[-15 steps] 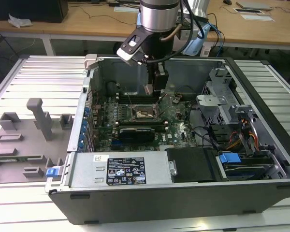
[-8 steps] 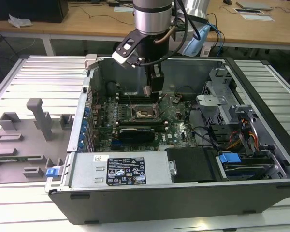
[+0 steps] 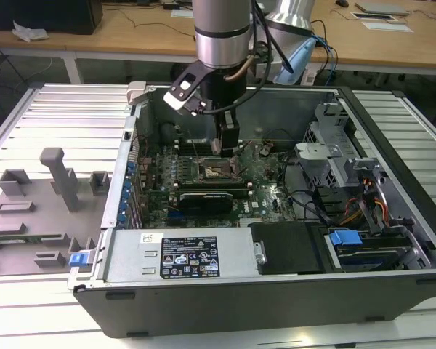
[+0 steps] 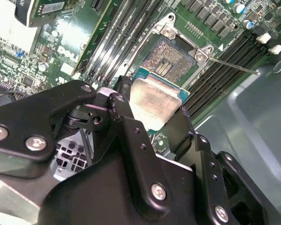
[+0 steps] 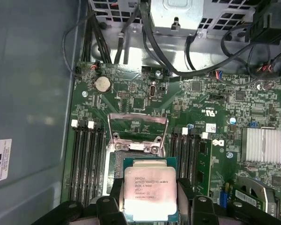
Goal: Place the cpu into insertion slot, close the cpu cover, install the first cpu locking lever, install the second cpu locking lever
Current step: 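Place the cpu into insertion slot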
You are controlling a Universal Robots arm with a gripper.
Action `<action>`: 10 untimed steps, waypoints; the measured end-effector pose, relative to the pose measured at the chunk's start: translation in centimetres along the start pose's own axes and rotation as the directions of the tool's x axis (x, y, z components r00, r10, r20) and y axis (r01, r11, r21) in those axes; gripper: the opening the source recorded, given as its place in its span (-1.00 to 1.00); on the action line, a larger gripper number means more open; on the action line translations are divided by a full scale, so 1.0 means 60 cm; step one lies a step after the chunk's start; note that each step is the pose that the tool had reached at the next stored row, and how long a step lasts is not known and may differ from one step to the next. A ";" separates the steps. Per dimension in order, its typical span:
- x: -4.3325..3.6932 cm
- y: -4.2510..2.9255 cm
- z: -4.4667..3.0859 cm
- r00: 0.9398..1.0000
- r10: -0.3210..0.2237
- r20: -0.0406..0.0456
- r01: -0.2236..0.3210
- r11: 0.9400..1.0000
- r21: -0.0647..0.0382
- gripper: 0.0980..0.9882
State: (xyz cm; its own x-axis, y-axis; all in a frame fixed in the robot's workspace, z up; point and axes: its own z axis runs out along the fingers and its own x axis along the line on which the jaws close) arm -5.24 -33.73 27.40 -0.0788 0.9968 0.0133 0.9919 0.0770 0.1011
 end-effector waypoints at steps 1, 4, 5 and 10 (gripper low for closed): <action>0.000 0.000 0.002 1.000 0.002 0.000 -0.002 1.000 0.000 0.00; 0.000 -0.002 0.010 1.000 0.004 0.000 -0.004 1.000 0.000 0.00; 0.000 -0.003 0.014 1.000 0.004 0.000 -0.004 1.000 0.000 0.00; 0.000 -0.008 0.029 1.000 0.007 0.001 -0.007 1.000 0.000 0.00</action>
State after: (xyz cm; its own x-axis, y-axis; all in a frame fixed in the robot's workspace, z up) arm -5.53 -33.72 25.63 -0.0716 0.9973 0.0133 0.9924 0.0699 0.1011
